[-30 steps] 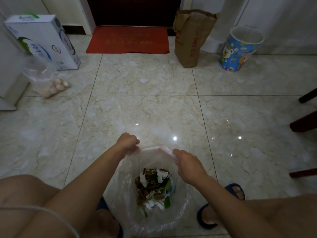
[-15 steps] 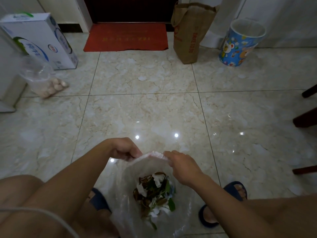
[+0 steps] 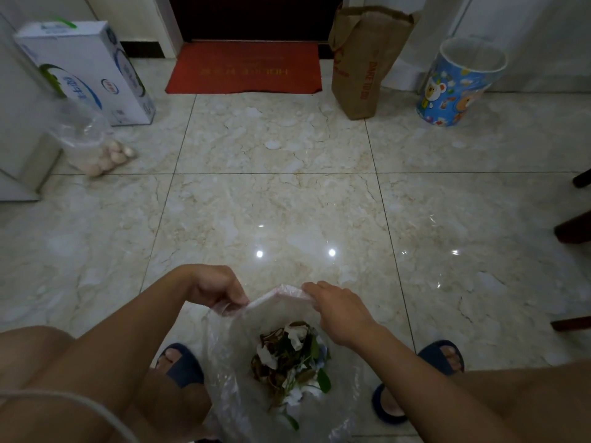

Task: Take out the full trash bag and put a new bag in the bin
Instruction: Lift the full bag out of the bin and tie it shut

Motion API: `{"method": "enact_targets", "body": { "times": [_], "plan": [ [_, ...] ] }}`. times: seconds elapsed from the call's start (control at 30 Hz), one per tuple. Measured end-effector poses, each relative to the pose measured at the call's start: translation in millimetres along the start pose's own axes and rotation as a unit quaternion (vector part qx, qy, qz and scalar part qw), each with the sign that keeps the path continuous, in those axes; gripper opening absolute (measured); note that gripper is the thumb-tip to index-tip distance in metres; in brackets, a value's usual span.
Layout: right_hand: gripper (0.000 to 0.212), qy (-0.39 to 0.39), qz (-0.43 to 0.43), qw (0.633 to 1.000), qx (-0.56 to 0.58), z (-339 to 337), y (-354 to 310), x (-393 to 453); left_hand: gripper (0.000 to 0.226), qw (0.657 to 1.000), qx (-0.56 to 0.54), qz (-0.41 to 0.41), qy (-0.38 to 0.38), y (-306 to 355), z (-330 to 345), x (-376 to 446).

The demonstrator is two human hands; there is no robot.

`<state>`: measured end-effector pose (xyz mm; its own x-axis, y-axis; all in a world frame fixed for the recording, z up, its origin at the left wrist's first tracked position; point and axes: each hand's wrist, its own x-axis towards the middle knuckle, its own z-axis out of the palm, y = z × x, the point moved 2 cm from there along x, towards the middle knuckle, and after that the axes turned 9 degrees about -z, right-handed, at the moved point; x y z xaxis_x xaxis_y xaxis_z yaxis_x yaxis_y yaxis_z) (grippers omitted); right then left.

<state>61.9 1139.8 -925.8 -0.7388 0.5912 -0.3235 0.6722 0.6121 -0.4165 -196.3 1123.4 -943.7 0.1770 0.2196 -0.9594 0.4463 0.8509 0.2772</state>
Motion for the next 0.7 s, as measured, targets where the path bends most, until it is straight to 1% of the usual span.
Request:
{"method": "enact_targets", "body": {
  "times": [0.1, 0.27, 0.33, 0.43, 0.5, 0.6, 0.63, 0.7],
  "plan": [
    [0.054, -0.001, 0.001, 1.0, -0.004, -1.3, -1.5, -1.2, 0.025, 0.999, 0.002, 0.002, 0.052, -3.2, 2.4, 1.6],
    [0.053, 0.003, 0.003, 1.0, -0.007, -1.3, -3.1, -2.6, 0.022, 0.994, -0.006, 0.01, 0.109, -2.9, 14.0, 6.4],
    [0.055, 0.002, 0.005, 1.0, -0.005, -0.9, -2.9, -3.1, 0.026, 0.991, -0.033, 0.033, 0.126, 1.6, 15.6, 5.8],
    [0.054, 0.005, 0.006, 1.0, -0.006, 0.2, -1.4, -2.6, 0.024, 0.982, -0.105, 0.062, 0.147, 9.4, 14.1, 3.1],
    [0.054, 0.015, 0.008, 1.0, -0.003, 2.5, -0.5, -2.6, 0.025, 0.977, -0.142, 0.086, 0.135, 15.0, 13.9, 0.0],
    [0.052, 0.051, 0.031, 0.998, 0.03, 6.9, 3.0, -4.4, 0.029, 0.978, -0.146, 0.134, 0.068, 23.5, 18.0, -7.0],
    [0.052, 0.064, 0.051, 0.995, 0.056, 7.4, 5.3, -5.7, 0.028, 0.979, -0.136, 0.147, 0.047, 26.1, 20.4, -11.4],
    [0.061, 0.076, 0.115, 0.983, 0.122, 7.1, 12.0, -7.4, 0.021, 0.979, -0.107, 0.17, 0.029, 32.3, 25.6, -22.1]
  ]
}}
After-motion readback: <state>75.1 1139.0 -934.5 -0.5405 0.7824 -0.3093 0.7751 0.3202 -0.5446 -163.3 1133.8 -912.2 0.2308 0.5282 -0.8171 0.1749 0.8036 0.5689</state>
